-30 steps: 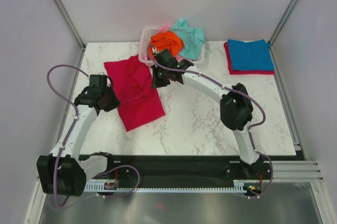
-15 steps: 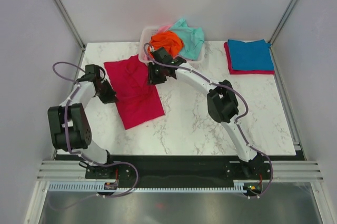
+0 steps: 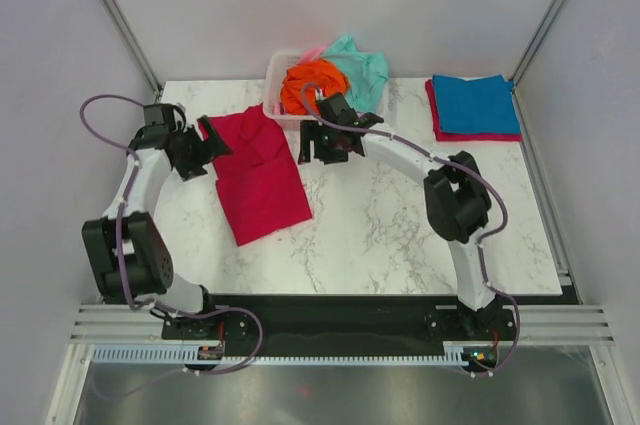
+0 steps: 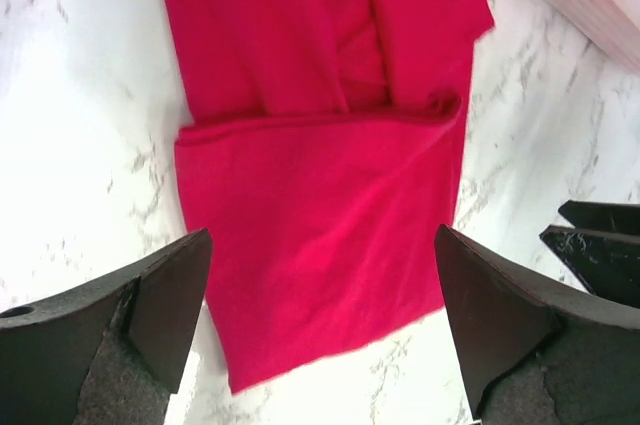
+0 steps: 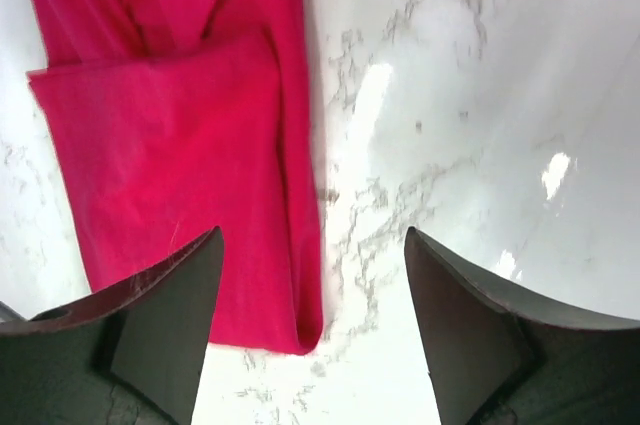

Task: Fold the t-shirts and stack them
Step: Fold the tshirt

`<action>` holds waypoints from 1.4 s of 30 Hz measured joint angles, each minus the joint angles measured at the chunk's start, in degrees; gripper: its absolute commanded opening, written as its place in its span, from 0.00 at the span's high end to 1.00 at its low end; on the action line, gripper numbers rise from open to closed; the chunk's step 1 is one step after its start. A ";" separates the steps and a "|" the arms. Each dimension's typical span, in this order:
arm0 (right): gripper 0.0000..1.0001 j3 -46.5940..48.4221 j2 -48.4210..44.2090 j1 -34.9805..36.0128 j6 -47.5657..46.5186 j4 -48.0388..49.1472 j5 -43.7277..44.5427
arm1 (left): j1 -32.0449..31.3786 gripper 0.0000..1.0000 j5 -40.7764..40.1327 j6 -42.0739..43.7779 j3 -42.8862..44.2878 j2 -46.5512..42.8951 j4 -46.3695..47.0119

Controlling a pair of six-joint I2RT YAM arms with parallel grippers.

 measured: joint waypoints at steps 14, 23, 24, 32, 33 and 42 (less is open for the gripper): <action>0.28 -34.93 -12.57 8.20 6.43 19.39 -8.44 | -0.48 0.00 1.79 -2.91 -25.77 -28.52 -1.05; 0.91 -36.17 -9.75 7.69 8.04 25.86 -9.07 | -3.93 0.01 -2.21 -8.63 -28.74 -32.33 -2.43; 0.92 -36.35 -9.75 7.69 8.24 26.25 -9.11 | -5.73 0.00 -3.43 -9.57 -29.31 -32.33 -2.54; 0.96 -38.69 -10.12 7.54 8.46 30.16 -10.16 | -20.83 0.12 -13.35 -19.61 -38.42 -36.37 -2.82; 0.96 -39.06 -10.25 7.50 8.44 30.49 -10.32 | -22.05 0.14 -14.45 -20.90 -39.52 -37.48 -3.06; 0.98 -40.94 -10.97 7.39 8.41 32.33 -11.37 | -26.12 0.25 -21.31 -26.75 -46.01 -39.63 -1.14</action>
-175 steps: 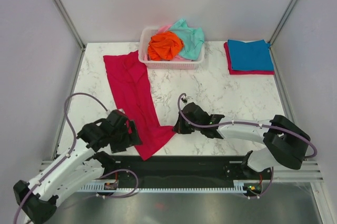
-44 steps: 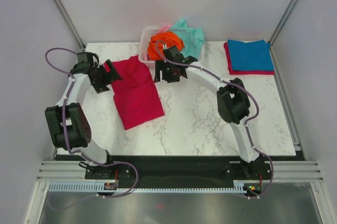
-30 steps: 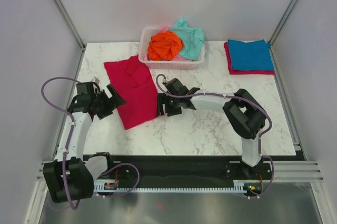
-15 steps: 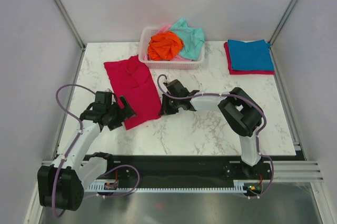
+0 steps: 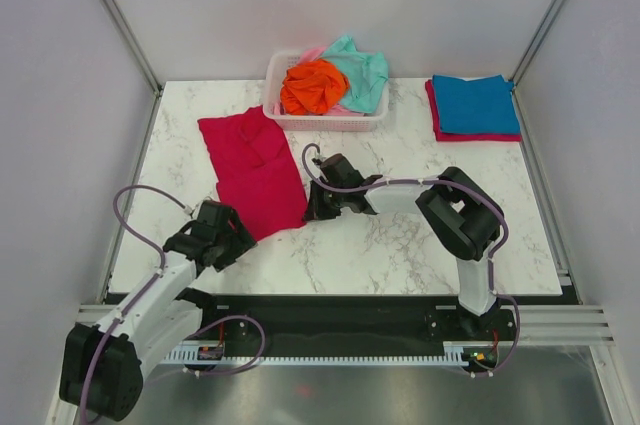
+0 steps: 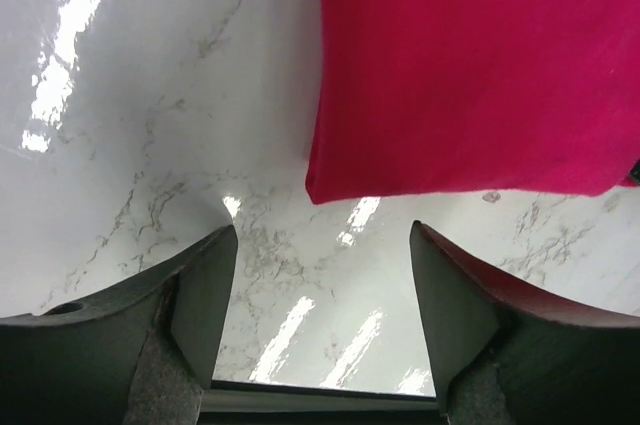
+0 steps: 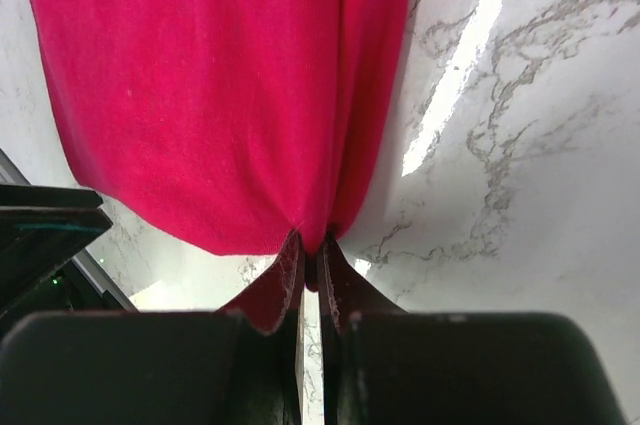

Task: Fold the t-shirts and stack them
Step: Fold the tshirt

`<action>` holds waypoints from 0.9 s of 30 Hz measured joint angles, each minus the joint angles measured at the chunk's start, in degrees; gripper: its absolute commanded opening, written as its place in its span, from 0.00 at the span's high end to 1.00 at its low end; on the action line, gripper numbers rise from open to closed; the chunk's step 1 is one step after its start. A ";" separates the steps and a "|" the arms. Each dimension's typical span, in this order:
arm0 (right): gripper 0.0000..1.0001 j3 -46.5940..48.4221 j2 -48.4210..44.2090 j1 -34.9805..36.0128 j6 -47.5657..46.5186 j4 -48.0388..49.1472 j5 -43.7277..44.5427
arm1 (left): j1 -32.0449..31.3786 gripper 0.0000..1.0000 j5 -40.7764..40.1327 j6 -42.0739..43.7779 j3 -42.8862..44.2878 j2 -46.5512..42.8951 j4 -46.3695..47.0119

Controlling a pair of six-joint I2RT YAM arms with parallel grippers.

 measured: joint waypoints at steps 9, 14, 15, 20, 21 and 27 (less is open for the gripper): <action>1.00 -0.68 0.00 -0.02 0.02 1.27 -0.76 | -0.04 0.37 -3.15 -0.85 -0.72 2.27 6.51; 1.00 -0.74 0.07 -0.02 0.00 1.53 -1.11 | -0.09 0.69 -4.00 -1.03 -1.92 2.27 8.92; 1.00 -0.76 0.11 0.00 0.00 1.62 -1.20 | -0.09 0.74 -3.98 -1.25 -2.32 2.27 9.40; 1.00 -1.46 0.15 -0.02 0.07 2.89 -1.95 | -0.09 0.98 -3.76 -1.22 -3.58 2.12 11.93; 1.00 -1.77 0.13 -0.02 0.09 3.37 -2.05 | -0.11 0.98 -3.63 -1.11 -3.56 2.12 12.07; 1.00 -6.88 -2.51 -0.04 0.98 6.82 -2.86 | -0.13 0.97 0.26 -0.17 -1.70 -1.01 9.64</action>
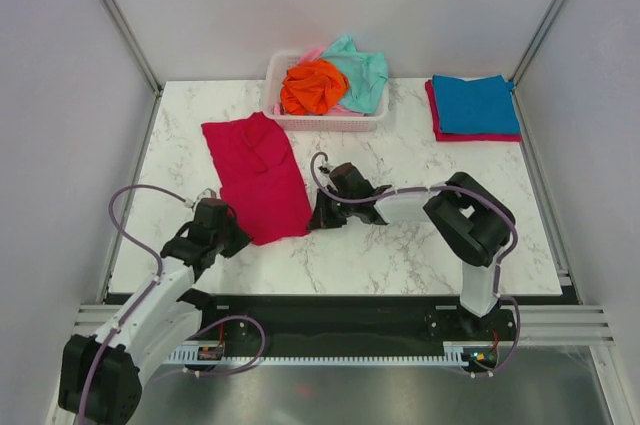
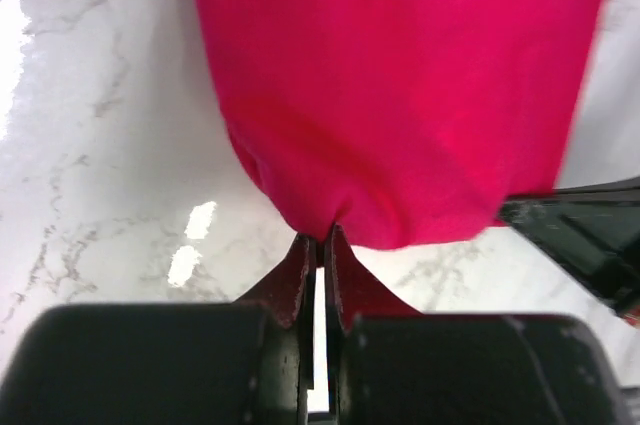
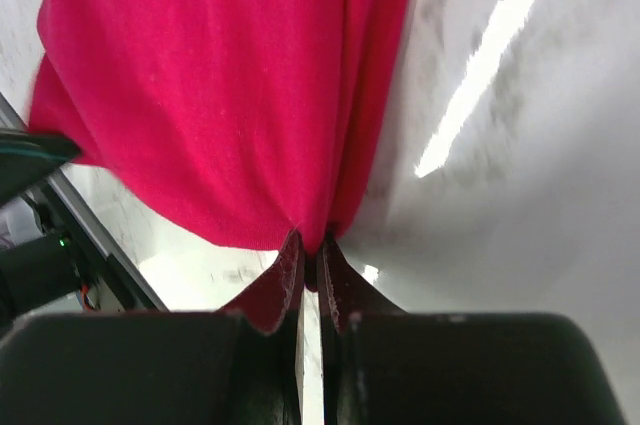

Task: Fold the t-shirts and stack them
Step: Fold the tshirt

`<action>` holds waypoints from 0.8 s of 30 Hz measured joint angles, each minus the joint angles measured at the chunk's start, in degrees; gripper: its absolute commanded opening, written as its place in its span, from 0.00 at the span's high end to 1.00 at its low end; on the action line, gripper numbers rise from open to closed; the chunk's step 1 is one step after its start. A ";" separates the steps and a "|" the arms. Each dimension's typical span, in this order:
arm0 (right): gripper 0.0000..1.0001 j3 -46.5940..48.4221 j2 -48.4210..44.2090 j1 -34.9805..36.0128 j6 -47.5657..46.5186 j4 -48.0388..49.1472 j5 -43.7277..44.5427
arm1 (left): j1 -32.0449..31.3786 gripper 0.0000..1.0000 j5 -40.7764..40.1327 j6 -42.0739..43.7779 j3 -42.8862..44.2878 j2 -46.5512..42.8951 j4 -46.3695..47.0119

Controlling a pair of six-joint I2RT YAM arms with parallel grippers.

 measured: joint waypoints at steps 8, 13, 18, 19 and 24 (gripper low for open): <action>1.00 -12.61 -13.51 1.16 0.15 -6.23 1.68 | -3.65 0.98 9.51 -0.92 3.39 -12.87 -5.84; 1.00 -18.67 -24.09 4.22 1.68 -11.30 4.61 | -6.16 0.98 15.17 -2.34 3.89 -15.58 -11.54; 1.00 -26.64 -38.82 8.96 7.74 -14.71 8.57 | -8.13 0.98 20.90 -2.89 4.85 -19.12 -16.50; 1.00 -28.24 -41.88 10.56 9.68 -15.04 9.62 | -8.63 0.98 21.99 -2.93 4.90 -19.76 -17.29; 1.00 -34.82 -53.31 19.65 20.15 -16.44 14.95 | -10.03 0.98 25.51 -3.06 6.01 -23.06 -23.39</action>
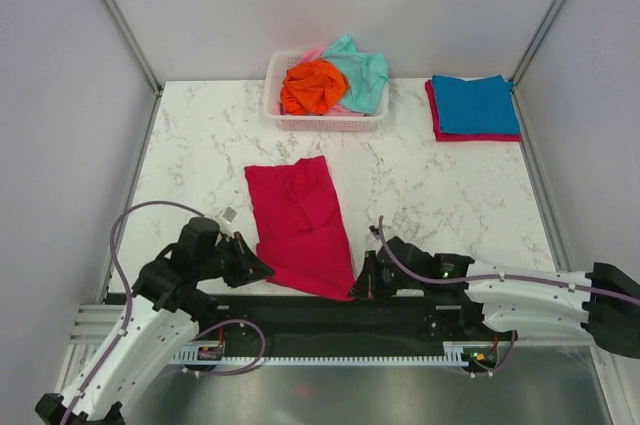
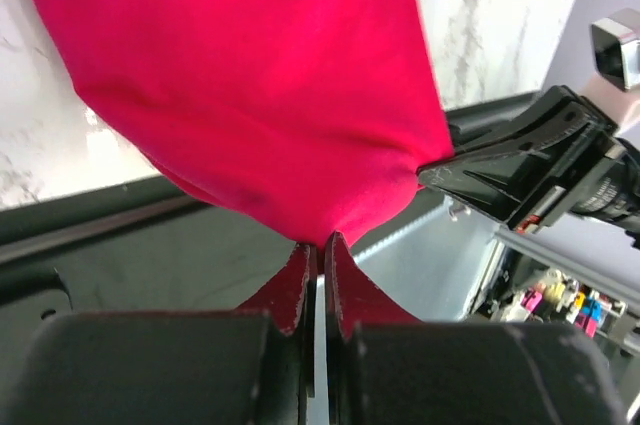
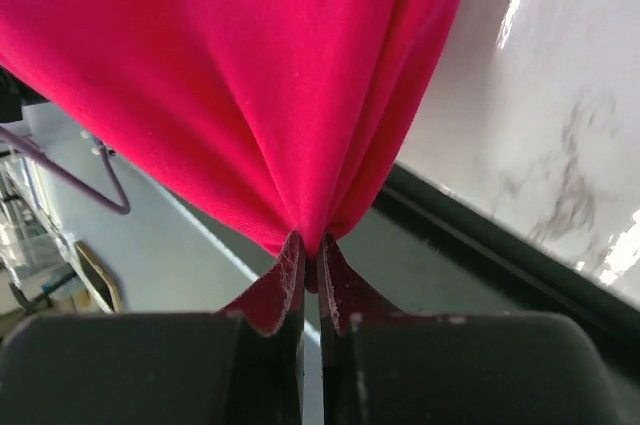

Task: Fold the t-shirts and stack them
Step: Fold the tshirt

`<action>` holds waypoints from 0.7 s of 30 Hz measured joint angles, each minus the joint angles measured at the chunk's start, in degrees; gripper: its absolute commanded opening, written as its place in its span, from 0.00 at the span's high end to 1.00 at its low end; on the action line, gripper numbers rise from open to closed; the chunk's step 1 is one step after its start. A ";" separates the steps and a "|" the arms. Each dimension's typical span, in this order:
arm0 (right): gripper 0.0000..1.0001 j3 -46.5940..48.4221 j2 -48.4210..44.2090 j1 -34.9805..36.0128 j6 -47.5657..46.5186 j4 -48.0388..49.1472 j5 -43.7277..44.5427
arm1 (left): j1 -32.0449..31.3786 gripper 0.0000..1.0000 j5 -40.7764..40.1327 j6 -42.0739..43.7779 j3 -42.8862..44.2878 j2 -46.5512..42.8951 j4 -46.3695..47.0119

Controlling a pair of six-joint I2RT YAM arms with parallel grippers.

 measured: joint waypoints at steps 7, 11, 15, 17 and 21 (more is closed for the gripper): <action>1.00 5.46 -5.99 8.52 8.79 -10.43 12.39 | -0.22 0.98 1.20 1.03 8.44 -2.47 -7.41; 1.00 18.82 -0.44 8.24 6.29 -19.87 20.96 | -0.20 0.98 -2.21 4.55 17.20 2.56 -9.25; 1.00 32.48 8.52 4.81 0.28 -25.64 26.16 | -0.17 0.98 -7.34 6.88 23.74 7.98 -9.51; 1.00 36.06 11.39 1.66 -2.62 -26.73 26.77 | -0.17 0.98 -9.88 7.89 25.90 10.47 -9.60; 1.00 40.76 15.54 -6.14 -8.52 -28.55 24.87 | -0.15 0.98 -12.81 9.53 28.65 15.93 -8.76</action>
